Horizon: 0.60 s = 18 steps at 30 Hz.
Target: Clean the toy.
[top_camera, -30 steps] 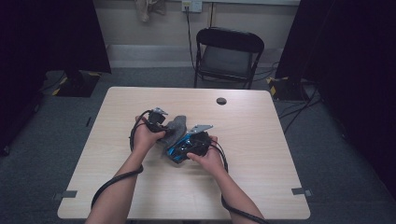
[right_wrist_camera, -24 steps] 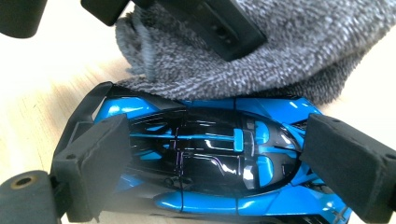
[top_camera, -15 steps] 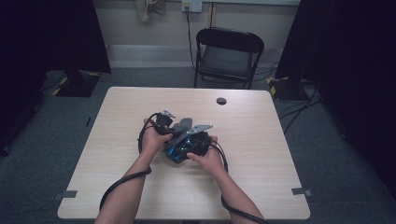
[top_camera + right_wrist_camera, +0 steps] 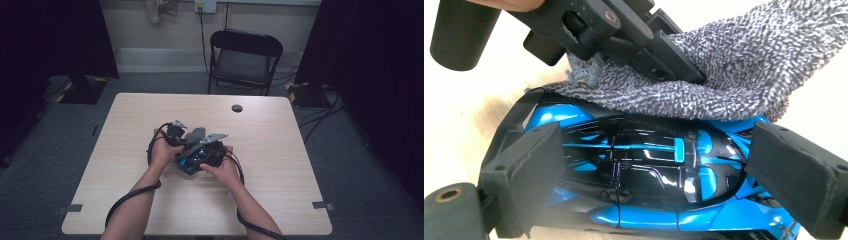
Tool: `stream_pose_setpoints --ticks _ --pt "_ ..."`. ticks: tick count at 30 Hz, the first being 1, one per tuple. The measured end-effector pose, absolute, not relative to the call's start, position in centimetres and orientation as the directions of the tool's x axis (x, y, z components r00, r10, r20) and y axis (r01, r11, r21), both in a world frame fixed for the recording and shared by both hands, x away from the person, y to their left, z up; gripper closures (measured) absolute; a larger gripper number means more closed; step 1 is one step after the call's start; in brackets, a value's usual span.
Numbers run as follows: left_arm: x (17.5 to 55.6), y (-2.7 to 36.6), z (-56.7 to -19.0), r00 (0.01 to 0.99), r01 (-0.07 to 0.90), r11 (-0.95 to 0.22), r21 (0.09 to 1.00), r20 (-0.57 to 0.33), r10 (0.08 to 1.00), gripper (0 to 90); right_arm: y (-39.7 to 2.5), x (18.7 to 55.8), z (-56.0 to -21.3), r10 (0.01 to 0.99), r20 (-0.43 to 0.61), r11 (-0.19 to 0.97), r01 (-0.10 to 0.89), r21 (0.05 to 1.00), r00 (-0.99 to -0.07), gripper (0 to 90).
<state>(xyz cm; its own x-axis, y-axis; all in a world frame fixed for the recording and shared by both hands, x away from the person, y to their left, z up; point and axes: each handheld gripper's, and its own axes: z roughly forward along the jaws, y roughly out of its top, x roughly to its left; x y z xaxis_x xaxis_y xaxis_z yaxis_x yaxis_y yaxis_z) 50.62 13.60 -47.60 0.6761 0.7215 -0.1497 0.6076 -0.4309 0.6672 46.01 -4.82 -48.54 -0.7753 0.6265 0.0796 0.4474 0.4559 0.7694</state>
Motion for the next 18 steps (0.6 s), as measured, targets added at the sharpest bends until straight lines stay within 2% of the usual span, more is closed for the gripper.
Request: stream_pose_setpoints --ticks 18 --pt "49.7 15.0 -47.3 0.684 0.620 -0.447 0.645 -0.165 0.711 74.3 -4.8 46.0 -48.5 0.628 0.080 0.456 0.449 0.768 -0.774 7.6"
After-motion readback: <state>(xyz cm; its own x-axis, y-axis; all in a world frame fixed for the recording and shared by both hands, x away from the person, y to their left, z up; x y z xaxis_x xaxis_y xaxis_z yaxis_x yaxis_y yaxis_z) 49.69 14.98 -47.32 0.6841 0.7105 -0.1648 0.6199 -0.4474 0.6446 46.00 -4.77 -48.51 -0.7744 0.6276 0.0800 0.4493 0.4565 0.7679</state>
